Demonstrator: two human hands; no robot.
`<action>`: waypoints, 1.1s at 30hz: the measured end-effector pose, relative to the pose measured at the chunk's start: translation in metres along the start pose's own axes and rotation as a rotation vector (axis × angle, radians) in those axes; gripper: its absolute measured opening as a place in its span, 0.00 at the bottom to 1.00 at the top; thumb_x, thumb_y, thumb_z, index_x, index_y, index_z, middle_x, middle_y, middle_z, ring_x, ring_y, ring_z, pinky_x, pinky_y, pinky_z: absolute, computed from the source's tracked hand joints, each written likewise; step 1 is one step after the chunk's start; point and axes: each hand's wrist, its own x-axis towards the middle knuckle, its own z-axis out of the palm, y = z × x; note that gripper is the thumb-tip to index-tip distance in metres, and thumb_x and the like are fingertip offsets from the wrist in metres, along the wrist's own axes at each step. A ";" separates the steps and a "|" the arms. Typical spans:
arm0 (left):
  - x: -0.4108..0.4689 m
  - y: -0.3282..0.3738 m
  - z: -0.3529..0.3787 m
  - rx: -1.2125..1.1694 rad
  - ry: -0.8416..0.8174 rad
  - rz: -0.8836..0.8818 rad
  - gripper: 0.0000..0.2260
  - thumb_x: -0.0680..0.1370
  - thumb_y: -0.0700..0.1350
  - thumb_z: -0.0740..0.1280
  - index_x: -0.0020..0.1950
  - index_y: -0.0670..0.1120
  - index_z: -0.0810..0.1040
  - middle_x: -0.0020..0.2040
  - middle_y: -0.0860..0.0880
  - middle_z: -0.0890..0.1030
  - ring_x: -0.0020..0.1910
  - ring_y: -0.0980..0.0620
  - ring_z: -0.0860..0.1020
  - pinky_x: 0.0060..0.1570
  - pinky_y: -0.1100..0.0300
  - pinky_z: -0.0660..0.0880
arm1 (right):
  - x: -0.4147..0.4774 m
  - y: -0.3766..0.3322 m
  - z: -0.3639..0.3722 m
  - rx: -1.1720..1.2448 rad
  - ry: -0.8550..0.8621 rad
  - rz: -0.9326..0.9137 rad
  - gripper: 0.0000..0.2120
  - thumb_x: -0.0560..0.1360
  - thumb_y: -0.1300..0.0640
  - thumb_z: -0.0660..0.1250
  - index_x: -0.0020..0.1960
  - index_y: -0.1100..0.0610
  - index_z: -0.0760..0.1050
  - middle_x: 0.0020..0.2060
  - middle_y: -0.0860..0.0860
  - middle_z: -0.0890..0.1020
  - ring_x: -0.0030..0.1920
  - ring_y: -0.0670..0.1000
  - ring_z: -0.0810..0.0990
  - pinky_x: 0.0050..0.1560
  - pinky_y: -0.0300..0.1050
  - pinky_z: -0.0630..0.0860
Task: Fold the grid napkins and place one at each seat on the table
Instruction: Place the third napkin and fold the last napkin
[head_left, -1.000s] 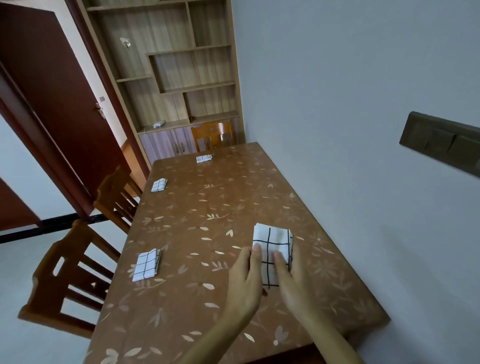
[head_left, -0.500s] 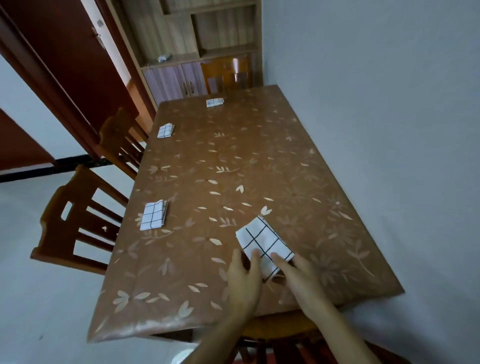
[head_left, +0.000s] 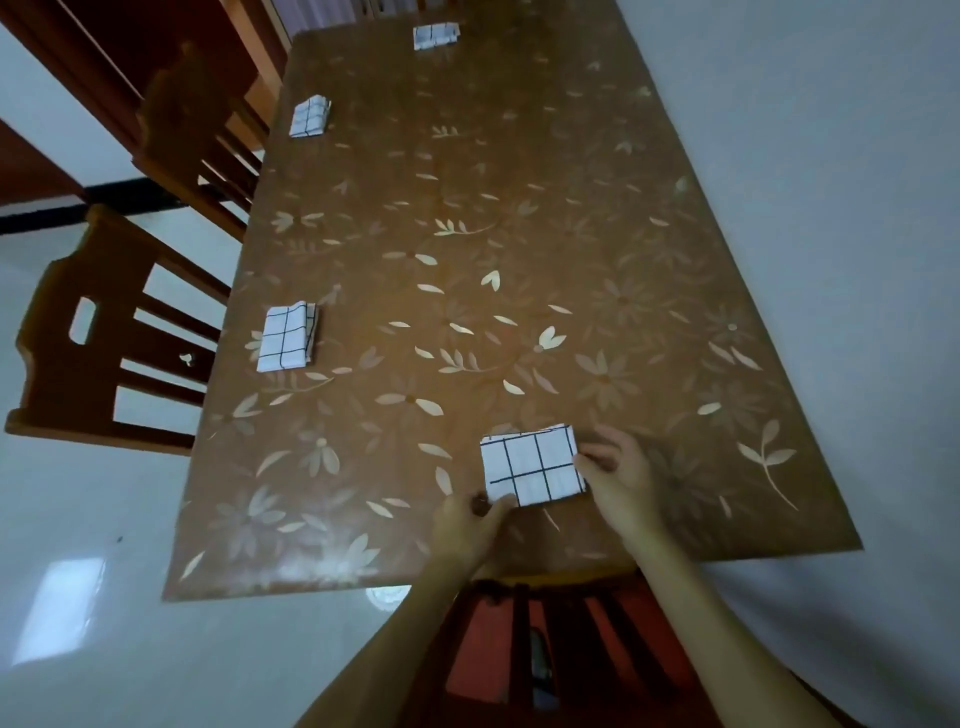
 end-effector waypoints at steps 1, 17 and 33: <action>0.003 -0.002 0.003 0.150 0.040 0.002 0.16 0.77 0.57 0.70 0.54 0.45 0.82 0.44 0.48 0.86 0.45 0.47 0.83 0.43 0.57 0.76 | 0.006 0.006 0.003 -0.041 -0.015 -0.013 0.22 0.76 0.66 0.70 0.68 0.57 0.71 0.49 0.50 0.81 0.54 0.52 0.81 0.47 0.37 0.74; 0.038 -0.032 0.022 1.048 -0.045 0.569 0.34 0.80 0.67 0.49 0.80 0.48 0.61 0.81 0.44 0.61 0.78 0.42 0.63 0.70 0.40 0.67 | 0.009 0.061 0.025 -1.250 -0.229 -0.588 0.29 0.76 0.53 0.52 0.76 0.59 0.66 0.77 0.55 0.66 0.77 0.53 0.64 0.75 0.53 0.59; 0.011 -0.012 -0.140 0.815 -0.060 0.454 0.16 0.83 0.51 0.58 0.69 0.50 0.72 0.67 0.47 0.75 0.58 0.44 0.80 0.53 0.50 0.78 | -0.058 -0.064 0.030 -1.019 -0.134 -0.415 0.18 0.84 0.53 0.57 0.72 0.52 0.66 0.66 0.51 0.75 0.64 0.53 0.75 0.64 0.47 0.72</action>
